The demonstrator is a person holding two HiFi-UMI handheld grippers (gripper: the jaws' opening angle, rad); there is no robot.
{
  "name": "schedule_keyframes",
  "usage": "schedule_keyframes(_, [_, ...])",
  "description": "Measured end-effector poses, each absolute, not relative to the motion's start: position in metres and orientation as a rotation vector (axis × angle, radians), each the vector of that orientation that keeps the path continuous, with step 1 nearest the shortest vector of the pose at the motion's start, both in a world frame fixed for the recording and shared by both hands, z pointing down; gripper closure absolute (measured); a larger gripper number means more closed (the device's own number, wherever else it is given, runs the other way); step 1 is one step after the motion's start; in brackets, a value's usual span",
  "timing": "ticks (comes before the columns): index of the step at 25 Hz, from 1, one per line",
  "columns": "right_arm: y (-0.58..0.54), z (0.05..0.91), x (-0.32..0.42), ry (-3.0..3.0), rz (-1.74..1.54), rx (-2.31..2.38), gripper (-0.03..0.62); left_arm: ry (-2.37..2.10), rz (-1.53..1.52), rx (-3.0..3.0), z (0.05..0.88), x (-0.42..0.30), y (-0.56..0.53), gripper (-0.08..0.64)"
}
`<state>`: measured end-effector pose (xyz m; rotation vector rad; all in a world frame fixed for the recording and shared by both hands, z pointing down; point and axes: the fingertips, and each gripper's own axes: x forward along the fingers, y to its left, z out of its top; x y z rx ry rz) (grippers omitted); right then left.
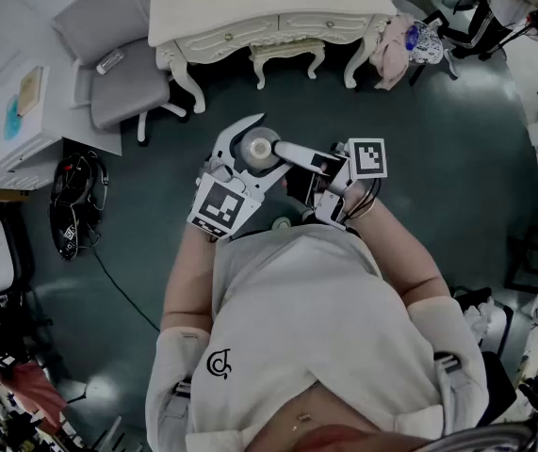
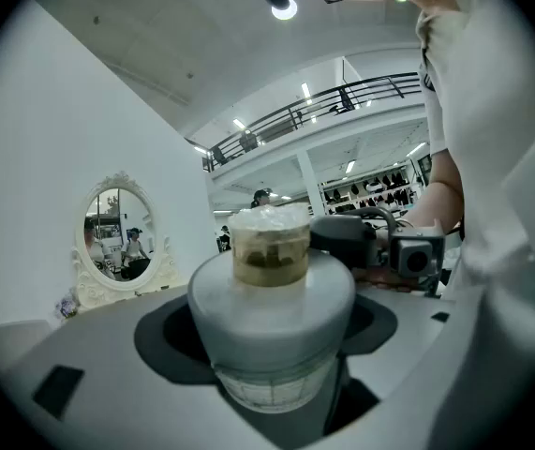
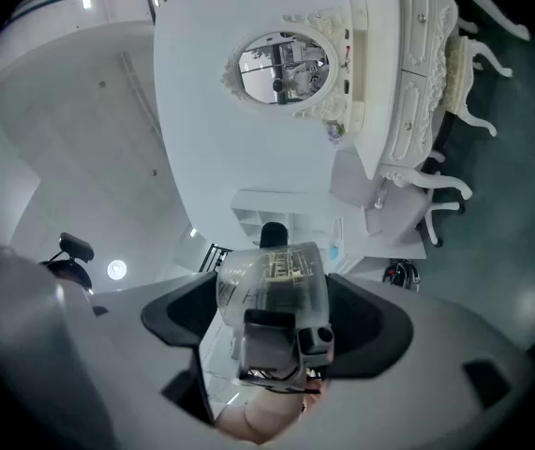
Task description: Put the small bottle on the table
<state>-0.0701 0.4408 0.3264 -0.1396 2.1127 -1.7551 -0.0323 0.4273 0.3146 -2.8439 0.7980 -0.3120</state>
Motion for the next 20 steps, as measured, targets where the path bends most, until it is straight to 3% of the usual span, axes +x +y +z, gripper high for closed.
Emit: schedule_keyframes(20, [0.426,0.329,-0.068,2.111,-1.786,-0.138,0.221,0.802,-0.297,-2.867,0.320,-0.029,0.411,0.209])
